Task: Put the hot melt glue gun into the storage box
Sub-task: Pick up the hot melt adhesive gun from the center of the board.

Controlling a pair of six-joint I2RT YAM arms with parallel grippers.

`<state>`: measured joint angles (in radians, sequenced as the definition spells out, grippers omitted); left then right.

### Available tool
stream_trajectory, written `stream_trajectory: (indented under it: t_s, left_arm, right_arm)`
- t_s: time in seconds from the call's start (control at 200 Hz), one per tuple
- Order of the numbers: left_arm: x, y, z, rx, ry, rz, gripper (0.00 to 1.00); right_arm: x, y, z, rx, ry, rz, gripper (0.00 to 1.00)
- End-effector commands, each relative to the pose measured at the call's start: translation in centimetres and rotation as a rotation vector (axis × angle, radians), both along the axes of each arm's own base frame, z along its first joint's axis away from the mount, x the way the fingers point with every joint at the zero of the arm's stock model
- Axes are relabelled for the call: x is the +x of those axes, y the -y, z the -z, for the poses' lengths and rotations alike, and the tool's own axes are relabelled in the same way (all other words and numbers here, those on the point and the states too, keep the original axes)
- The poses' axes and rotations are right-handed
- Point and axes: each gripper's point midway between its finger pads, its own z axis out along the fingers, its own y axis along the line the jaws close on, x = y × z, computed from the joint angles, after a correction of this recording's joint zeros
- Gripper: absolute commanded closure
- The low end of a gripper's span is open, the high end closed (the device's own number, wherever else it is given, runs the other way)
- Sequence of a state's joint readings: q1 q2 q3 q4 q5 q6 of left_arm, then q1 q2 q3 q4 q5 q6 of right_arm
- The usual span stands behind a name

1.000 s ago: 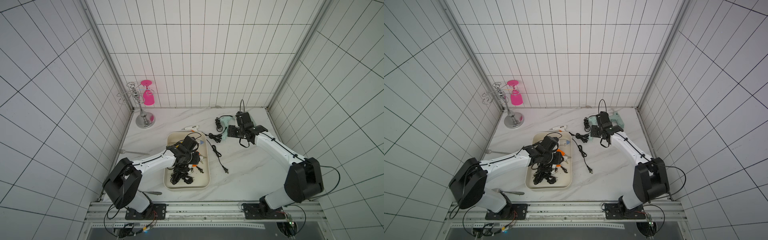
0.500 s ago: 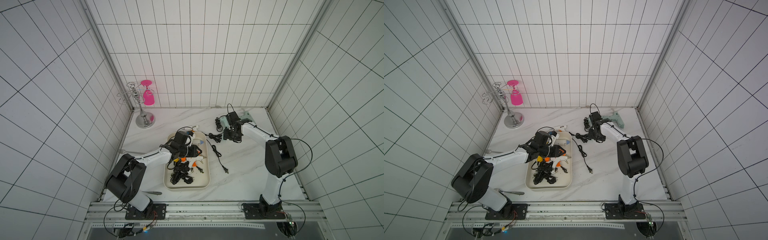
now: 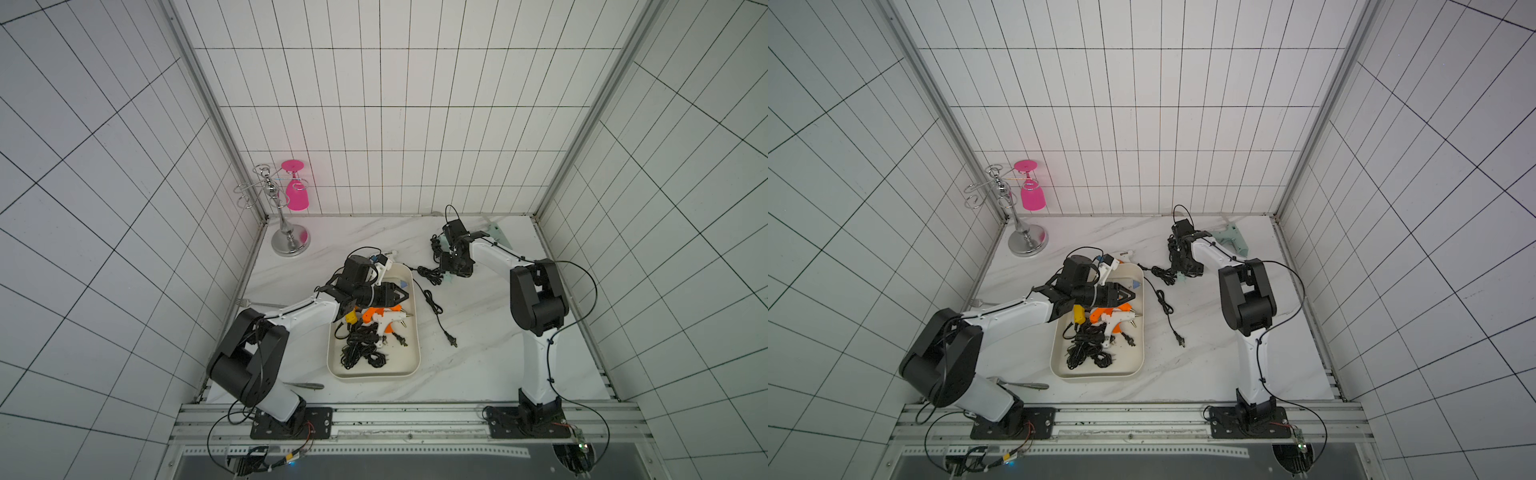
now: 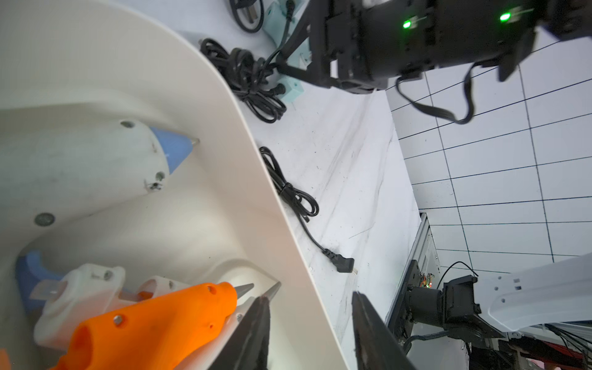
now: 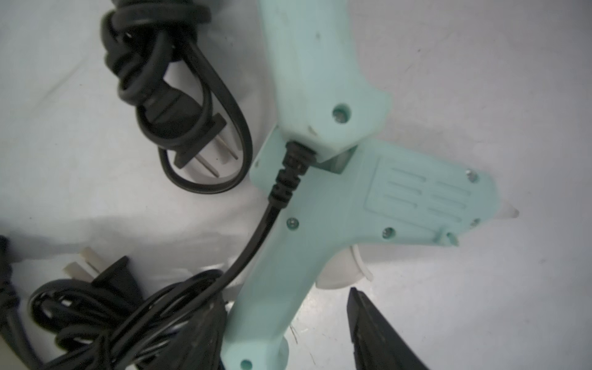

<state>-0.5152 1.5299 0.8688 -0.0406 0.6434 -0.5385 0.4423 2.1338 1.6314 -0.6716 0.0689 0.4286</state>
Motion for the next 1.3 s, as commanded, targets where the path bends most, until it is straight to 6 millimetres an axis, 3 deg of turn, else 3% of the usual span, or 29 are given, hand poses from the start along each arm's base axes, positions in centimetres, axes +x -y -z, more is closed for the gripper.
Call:
stream_trajectory:
  t_s: [0.0,0.135,0.19,0.325,0.485,0.695,0.759,0.924,1.074,1.189,1.294]
  left_arm:
    - [0.3,-0.3,-2.4,0.012,0.066,0.003,0.56]
    - [0.2,-0.8,-3.1,0.026,0.086,-0.002,0.55]
    - [0.3,-0.9,-3.2,0.031,0.089,-0.002,0.55]
    - [0.3,-0.9,-3.5,0.04,0.086,0.002,0.52]
    - [0.7,-1.4,-4.6,0.079,0.094,-0.026,0.33]
    - [1.2,-2.1,-6.8,0.122,0.126,-0.071,0.19]
    - [1.4,-2.3,-7.2,0.139,0.13,-0.084,0.18]
    - [2.2,-3.6,-7.5,0.243,0.152,-0.157,0.1]
    - [2.3,-3.9,-8.0,0.299,0.181,-0.175,0.08]
    - [1.9,-3.2,-9.3,0.281,0.204,-0.151,0.07]
    - [1.1,-2.2,-10.9,0.235,0.227,-0.109,0.06]
  right_arm:
    - [0.4,0.6,0.8,-0.031,-0.015,0.046,0.4]
    - [0.1,0.6,1.4,-0.015,-0.019,0.06,0.46]
    - [0.1,0.4,1.7,-0.009,-0.019,0.05,0.56]
    - [-0.8,0.6,3.0,-0.018,-0.054,0.023,0.58]
    - [-3.5,1.6,3.3,-0.029,-0.092,0.012,0.68]
    - [-6.6,3.7,1.8,-0.069,-0.06,-0.034,0.79]
    - [-7.1,4.8,0.5,-0.109,-0.034,-0.055,0.8]
    - [-9.3,9.6,-4.6,-0.291,-0.081,-0.068,0.8]
    - [-10.6,13.0,-8.4,-0.401,-0.006,-0.036,0.82]
    - [-11.0,12.3,-11.8,-0.35,0.109,-0.11,0.8]
    - [-12.3,8.8,-15.3,-0.192,0.208,-0.267,0.79]
